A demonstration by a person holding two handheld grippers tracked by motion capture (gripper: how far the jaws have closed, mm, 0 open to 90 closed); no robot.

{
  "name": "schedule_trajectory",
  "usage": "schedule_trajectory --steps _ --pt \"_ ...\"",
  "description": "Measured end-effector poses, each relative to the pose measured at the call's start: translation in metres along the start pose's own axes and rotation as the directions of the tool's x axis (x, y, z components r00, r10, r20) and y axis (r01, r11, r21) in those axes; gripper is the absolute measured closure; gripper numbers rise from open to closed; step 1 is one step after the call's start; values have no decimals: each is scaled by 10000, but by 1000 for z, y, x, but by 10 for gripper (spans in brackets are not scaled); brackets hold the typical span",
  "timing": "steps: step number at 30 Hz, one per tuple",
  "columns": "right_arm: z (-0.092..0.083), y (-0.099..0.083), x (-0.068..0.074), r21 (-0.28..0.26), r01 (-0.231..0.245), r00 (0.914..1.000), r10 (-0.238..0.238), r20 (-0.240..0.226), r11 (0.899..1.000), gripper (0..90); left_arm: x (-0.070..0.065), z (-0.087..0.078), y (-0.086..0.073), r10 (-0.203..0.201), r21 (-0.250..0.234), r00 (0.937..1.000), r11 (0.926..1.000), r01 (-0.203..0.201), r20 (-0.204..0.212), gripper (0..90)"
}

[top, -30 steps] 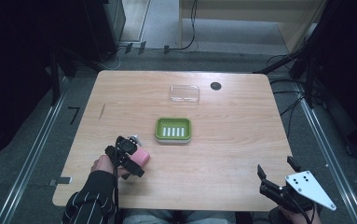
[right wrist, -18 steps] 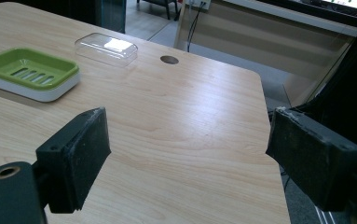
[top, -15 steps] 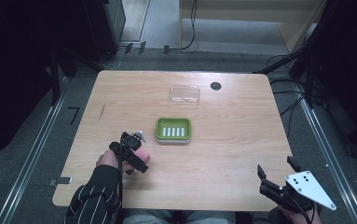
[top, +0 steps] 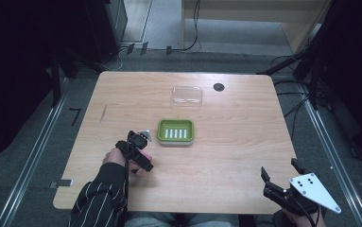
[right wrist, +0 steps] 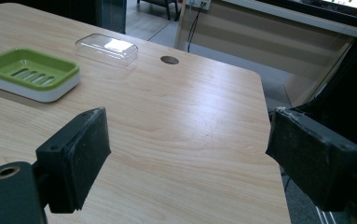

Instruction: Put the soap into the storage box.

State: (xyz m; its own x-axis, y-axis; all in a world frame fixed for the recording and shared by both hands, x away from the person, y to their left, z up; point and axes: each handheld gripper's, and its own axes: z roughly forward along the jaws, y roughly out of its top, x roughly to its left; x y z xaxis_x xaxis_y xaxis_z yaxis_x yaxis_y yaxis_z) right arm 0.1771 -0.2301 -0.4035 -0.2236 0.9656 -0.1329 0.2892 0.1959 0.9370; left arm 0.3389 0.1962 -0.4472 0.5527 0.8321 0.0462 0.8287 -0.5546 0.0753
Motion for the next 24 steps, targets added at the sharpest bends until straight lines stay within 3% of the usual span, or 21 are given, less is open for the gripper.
schedule_trajectory --steps 13,24 --pt "0 0 0 -14 -10 10000 10 17 10000 135 1 4 -1 -28 204 9997 9998 32 -231 236" --pt "0 0 0 -24 -16 10000 16 9 10000 135 1 5 -1 122 190 9999 9997 -121 -88 291"
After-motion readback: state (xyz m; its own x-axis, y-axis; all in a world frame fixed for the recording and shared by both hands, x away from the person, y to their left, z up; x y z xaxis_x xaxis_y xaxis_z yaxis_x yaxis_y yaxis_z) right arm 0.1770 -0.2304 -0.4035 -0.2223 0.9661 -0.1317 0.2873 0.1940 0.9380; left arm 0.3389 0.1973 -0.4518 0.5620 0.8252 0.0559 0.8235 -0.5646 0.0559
